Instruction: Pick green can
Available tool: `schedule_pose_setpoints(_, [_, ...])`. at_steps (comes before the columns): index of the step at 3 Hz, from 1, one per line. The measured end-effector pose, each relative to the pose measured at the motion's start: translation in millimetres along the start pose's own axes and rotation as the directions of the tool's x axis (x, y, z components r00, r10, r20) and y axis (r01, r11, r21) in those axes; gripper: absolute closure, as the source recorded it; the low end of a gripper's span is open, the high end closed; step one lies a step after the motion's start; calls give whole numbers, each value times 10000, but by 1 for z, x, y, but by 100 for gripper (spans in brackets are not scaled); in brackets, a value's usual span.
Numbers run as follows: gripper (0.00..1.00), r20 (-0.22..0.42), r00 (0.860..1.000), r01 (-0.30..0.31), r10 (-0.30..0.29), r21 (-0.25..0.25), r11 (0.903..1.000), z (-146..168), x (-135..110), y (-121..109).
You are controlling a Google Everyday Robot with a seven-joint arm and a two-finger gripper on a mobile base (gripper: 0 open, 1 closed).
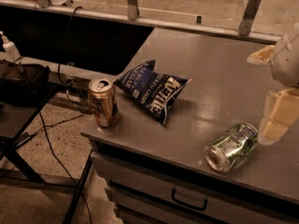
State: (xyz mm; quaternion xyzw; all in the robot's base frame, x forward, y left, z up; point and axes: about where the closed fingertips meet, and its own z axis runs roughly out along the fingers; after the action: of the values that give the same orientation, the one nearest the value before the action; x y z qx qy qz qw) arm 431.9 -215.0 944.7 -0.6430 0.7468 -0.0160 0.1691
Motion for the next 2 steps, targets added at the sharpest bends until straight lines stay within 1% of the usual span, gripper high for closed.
schedule_pose_setpoints(1, [0, 222, 9935, 1123, -1112, -581, 9920, 42, 8, 24])
schedule_pose_setpoints(2, [0, 186, 9851, 1719, -1709, -1183, 9780, 74, 14, 41])
